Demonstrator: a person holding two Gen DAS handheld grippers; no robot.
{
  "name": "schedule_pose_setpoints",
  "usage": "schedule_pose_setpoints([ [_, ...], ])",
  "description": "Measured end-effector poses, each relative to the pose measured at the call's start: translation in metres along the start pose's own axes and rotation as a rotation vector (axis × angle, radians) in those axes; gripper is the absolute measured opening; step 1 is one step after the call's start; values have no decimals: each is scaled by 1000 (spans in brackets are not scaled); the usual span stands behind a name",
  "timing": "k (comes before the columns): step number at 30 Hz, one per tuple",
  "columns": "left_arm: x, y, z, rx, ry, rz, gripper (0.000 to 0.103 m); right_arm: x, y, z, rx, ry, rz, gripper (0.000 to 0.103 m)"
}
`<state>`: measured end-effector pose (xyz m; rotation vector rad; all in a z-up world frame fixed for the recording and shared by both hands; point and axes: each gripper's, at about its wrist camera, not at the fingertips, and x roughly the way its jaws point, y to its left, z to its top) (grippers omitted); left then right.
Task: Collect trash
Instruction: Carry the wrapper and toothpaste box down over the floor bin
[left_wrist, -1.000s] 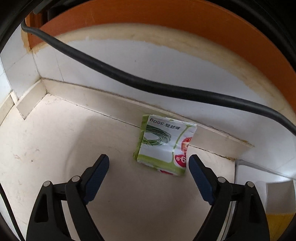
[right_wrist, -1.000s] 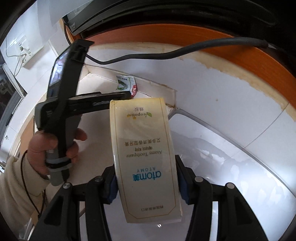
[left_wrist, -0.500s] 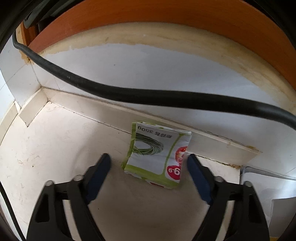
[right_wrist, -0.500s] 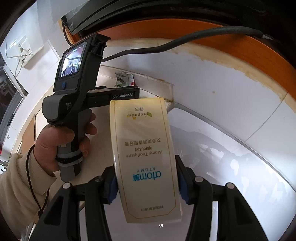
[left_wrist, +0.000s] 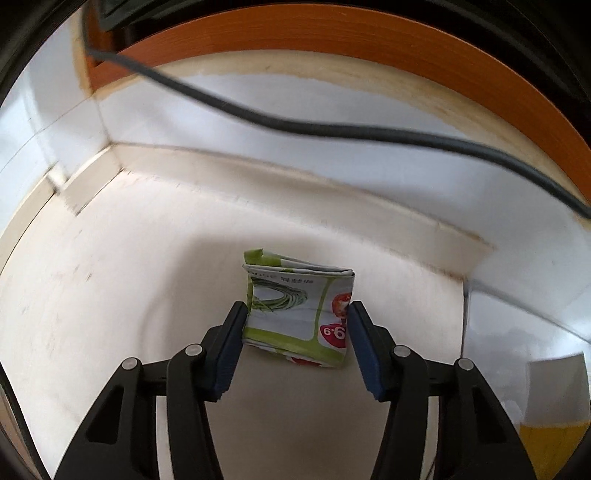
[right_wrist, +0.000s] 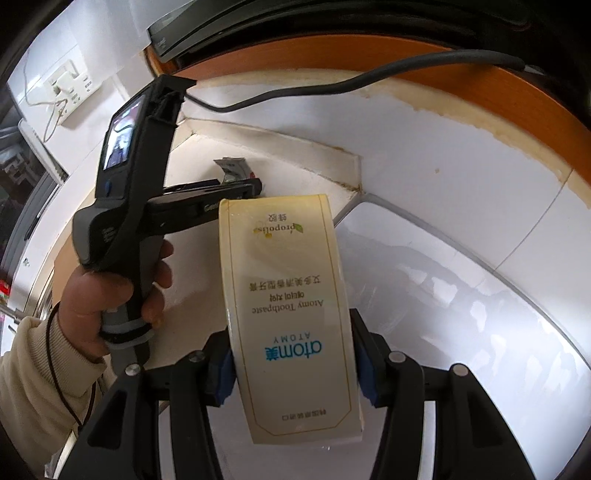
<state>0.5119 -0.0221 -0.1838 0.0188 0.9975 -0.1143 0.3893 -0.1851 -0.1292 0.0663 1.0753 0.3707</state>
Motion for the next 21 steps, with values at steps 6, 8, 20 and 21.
schedule_pose_setpoints([
  [6, -33, 13, -33, -54, 3, 12, 53, -1, 4, -11, -36, 18, 32, 53],
  [8, -51, 16, -45, -77, 0, 11, 53, -2, 5, -16, -54, 25, 45, 53],
  [20, -160, 10, -118, -171, -19, 67, 53, -14, 34, -47, -166, 90, 148, 53],
  [21, -170, 10, -126, -171, -16, 72, 53, -15, 37, -50, -173, 93, 154, 53],
])
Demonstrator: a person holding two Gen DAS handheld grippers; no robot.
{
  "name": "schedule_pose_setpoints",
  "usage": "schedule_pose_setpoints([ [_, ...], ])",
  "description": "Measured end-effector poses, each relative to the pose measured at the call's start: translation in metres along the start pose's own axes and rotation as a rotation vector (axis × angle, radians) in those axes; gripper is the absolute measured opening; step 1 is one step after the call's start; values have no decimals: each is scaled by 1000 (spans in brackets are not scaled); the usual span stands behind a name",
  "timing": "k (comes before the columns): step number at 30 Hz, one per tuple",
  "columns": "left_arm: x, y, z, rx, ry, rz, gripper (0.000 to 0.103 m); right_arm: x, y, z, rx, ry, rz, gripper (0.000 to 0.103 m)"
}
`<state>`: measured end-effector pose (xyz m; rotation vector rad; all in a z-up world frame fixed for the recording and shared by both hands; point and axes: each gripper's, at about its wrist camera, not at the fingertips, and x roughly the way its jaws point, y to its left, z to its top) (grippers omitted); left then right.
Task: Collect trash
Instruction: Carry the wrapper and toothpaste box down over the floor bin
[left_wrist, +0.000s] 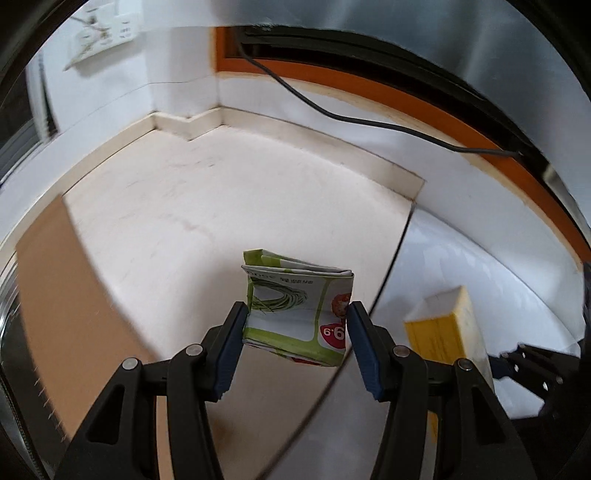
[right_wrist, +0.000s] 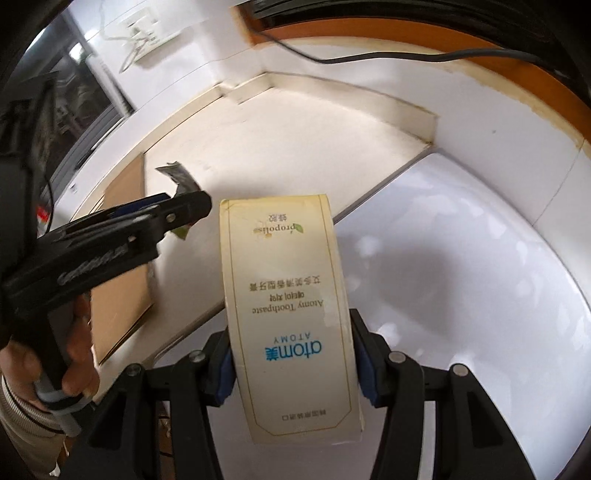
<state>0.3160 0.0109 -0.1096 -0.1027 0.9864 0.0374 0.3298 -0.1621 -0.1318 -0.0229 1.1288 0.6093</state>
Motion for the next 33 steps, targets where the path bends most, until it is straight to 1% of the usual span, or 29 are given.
schedule_pose_setpoints([
  [2, -24, 5, -18, 12, -2, 10, 53, -3, 10, -8, -19, 3, 14, 53],
  [5, -51, 10, -40, 34, -10, 22, 53, -10, 31, -20, -43, 4, 31, 53],
  [9, -82, 22, -68, 54, -26, 18, 53, -30, 62, -46, -60, -13, 36, 53],
  [16, -139, 55, -122, 93, -39, -23, 53, -59, 117, -94, -31, -59, -4, 53],
  [21, -170, 74, -160, 112, -43, -74, 53, -79, 152, -133, 4, -98, -38, 53],
  [26, -181, 83, -195, 143, -14, -126, 53, -86, 174, -175, 61, -95, -68, 53],
  [30, -182, 84, -222, 158, 20, -156, 53, -82, 183, -206, 92, -55, -82, 53],
  [33, -177, 81, -235, 165, 51, -167, 53, -77, 188, -224, 95, -19, -82, 53],
])
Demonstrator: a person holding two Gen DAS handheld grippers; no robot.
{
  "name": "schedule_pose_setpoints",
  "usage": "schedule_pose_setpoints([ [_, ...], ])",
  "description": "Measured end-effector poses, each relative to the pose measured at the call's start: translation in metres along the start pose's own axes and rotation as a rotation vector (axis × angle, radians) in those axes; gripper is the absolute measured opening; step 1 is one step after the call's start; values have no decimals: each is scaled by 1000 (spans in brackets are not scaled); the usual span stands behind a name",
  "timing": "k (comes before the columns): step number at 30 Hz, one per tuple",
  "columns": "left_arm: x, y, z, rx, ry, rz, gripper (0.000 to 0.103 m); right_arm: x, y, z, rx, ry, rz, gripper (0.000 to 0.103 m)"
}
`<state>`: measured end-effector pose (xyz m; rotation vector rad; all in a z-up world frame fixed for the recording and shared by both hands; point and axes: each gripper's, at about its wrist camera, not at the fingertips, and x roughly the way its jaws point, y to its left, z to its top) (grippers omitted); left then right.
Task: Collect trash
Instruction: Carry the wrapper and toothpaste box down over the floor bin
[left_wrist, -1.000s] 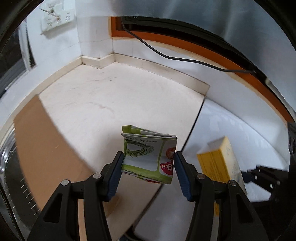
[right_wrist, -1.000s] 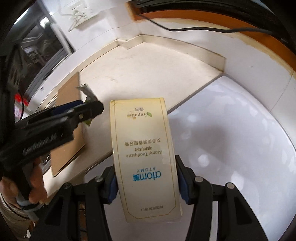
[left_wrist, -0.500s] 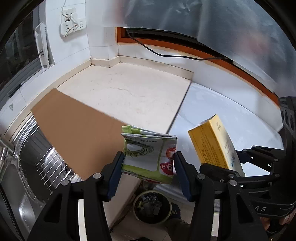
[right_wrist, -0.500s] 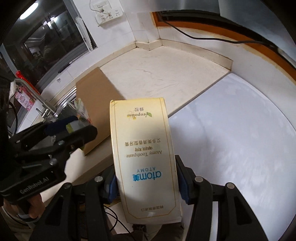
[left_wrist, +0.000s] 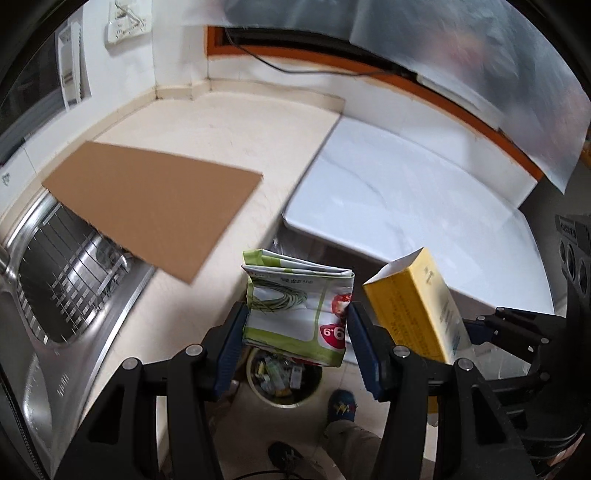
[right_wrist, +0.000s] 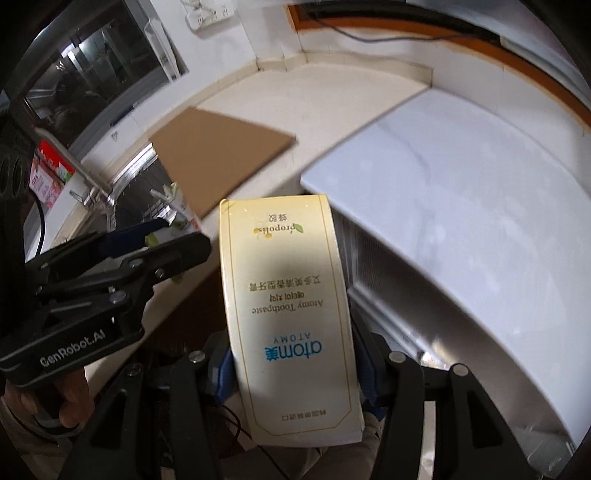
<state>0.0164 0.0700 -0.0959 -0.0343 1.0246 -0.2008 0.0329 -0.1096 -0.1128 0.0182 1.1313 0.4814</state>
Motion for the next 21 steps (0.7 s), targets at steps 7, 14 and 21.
schedule_pose_setpoints([
  [7, 26, -10, -32, -23, 66, 21, 53, 31, -9, -26, 3, 95, 0, 53],
  [14, 93, -6, -75, -92, 141, 50, 53, 107, -43, -54, 22, 187, 13, 53],
  [21, 181, 6, -119, -156, 192, 57, 54, 191, -71, -87, 8, 231, 24, 53],
])
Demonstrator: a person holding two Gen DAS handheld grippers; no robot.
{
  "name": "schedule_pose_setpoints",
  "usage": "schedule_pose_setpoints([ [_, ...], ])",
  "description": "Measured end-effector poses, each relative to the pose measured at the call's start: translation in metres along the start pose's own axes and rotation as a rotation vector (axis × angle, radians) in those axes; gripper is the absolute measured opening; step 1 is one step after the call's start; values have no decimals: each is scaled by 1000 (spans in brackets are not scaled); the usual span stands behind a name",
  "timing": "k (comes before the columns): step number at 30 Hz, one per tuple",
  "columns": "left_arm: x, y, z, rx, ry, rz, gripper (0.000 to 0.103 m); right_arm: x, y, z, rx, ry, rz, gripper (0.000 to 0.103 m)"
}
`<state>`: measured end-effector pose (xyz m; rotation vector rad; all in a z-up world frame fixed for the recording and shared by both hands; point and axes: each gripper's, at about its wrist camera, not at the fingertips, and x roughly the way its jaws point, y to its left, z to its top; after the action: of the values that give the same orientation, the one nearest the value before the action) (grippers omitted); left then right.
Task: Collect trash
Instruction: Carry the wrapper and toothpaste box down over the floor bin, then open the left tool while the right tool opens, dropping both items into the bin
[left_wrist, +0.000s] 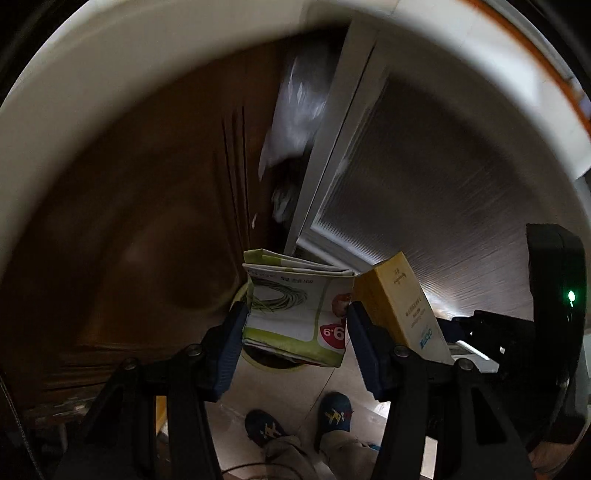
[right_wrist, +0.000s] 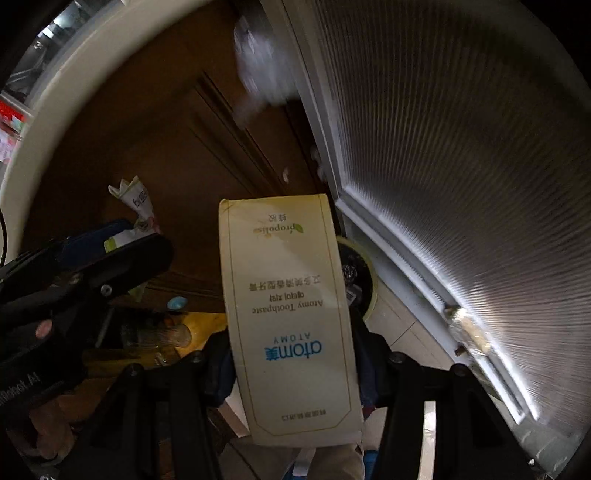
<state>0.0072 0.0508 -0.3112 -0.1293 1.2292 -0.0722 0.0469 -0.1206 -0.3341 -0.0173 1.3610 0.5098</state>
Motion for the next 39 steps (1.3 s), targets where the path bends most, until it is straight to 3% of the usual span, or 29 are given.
schedule_pose_setpoints([
  [11, 135, 27, -19, -23, 88, 33, 55, 142, -42, -19, 63, 46, 16, 54],
  [18, 180, 35, -20, 8, 128, 56, 59, 185, -59, -16, 107, 33, 71, 56],
  [21, 189, 37, -22, 20, 138, 72, 70, 198, -59, -13, 93, 13, 87, 64],
  [26, 183, 33, -22, 52, 124, 90, 90, 207, -58, -14, 51, 6, 38, 65],
  [39, 165, 20, -16, 60, 114, 86, 94, 185, -72, -11, 130, 27, 22, 65],
])
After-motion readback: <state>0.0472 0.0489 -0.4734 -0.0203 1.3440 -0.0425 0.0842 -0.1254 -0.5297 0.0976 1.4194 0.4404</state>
